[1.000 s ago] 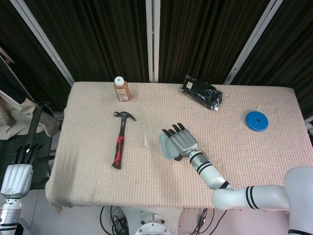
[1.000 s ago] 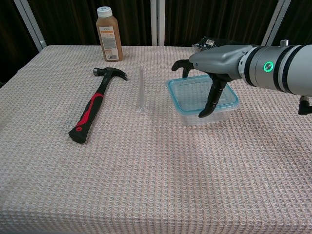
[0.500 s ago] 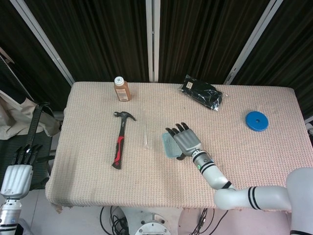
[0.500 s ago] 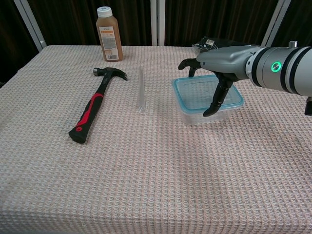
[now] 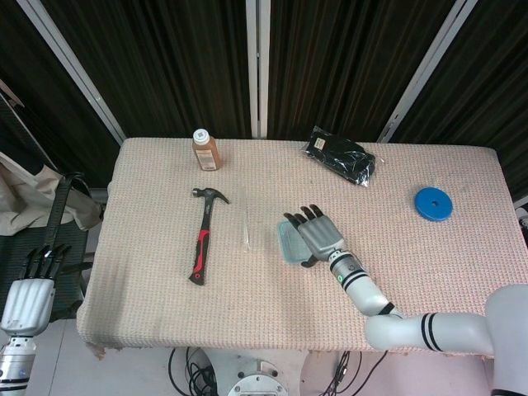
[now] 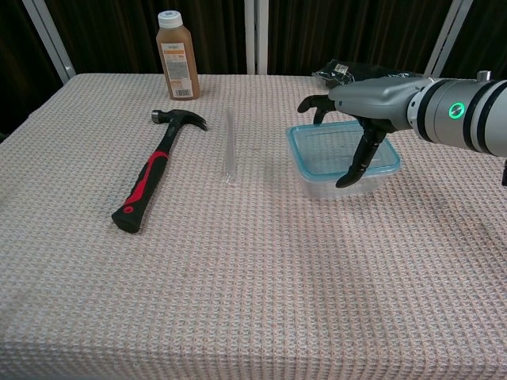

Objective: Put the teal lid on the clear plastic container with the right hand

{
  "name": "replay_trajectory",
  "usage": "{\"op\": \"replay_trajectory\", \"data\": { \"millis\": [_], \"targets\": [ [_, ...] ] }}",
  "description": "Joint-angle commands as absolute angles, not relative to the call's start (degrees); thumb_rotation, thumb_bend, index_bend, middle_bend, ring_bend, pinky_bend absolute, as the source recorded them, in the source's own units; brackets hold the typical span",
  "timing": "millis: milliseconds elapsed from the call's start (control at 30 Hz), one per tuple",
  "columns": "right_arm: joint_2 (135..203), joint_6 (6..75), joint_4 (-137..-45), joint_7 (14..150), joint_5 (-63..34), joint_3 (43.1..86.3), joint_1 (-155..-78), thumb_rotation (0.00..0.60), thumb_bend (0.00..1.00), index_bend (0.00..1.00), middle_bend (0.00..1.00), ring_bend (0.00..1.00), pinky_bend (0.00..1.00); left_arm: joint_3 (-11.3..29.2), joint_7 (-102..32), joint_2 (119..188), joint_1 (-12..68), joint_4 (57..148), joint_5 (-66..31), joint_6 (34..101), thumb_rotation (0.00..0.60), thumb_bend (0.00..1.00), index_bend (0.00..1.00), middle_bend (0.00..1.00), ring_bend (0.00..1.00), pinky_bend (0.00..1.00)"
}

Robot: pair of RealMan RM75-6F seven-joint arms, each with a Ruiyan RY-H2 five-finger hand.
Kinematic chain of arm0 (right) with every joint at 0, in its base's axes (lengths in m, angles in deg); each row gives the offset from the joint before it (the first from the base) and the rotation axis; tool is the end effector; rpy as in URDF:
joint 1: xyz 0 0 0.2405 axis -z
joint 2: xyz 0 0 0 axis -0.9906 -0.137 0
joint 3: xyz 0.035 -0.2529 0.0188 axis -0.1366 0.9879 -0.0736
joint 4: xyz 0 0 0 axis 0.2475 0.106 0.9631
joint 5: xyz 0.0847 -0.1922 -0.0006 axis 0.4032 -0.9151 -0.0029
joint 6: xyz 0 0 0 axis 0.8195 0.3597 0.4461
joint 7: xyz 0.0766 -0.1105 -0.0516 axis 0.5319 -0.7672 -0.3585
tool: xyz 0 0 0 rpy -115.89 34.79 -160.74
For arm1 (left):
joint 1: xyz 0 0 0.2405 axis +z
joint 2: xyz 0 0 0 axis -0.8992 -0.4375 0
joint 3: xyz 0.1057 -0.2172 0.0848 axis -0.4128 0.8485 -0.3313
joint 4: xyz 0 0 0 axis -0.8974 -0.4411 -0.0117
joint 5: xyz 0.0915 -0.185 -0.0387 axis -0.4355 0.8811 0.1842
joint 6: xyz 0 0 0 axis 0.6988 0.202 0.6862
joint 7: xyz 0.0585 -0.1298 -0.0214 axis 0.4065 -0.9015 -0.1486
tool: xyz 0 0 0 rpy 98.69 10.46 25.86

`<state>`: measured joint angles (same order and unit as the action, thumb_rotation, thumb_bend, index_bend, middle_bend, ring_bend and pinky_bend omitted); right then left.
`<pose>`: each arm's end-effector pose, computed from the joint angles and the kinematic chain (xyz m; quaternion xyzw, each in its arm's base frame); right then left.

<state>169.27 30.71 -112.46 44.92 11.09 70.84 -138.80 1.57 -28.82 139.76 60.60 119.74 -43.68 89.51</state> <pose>-0.1159 -0.3426 -0.0182 0.7907 -0.3827 0.2512 0.4064 -0.3141 0.1661 0.1325 -0.6124 -0.3700 -0.3614 0.5980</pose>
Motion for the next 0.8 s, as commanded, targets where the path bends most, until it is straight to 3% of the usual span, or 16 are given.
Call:
{"op": "replay_trajectory", "data": {
  "millis": [33,167,400,800],
  "targets": [
    [168.9,30.4,-112.2,45.8,10.5,70.9,-138.3,0.600,0.11,0.00,0.34,0.01,0.00,1.6,-28.7,139.8,60.6,119.8,-43.7,89.6,0.600,0.00,0.08,0.07,0.00,0.00],
    [168.3,30.1,-111.8,46.9,9.3,71.0,-137.6,0.600,0.10,0.00,0.28,0.00,0.00,1.6,-28.5,139.8,60.6,119.9,-43.7,89.5,0.600,0.00,0.08,0.07,0.00,0.00],
    [167.7,29.4,-111.7,48.5,7.5,71.0,-136.9,0.600,0.04,0.00,0.11,0.00,0.00,1.6,-28.1,139.8,60.6,120.3,-43.7,89.4,0.600,0.00,0.08,0.07,0.00,0.00],
    [168.2,27.9,-111.4,48.1,6.6,70.5,-137.8,0.600,0.03,0.00,0.10,0.00,0.00,1.6,-27.4,139.4,60.6,121.1,-43.3,89.2,0.600,0.00,0.08,0.07,0.00,0.00]
  ]
}}
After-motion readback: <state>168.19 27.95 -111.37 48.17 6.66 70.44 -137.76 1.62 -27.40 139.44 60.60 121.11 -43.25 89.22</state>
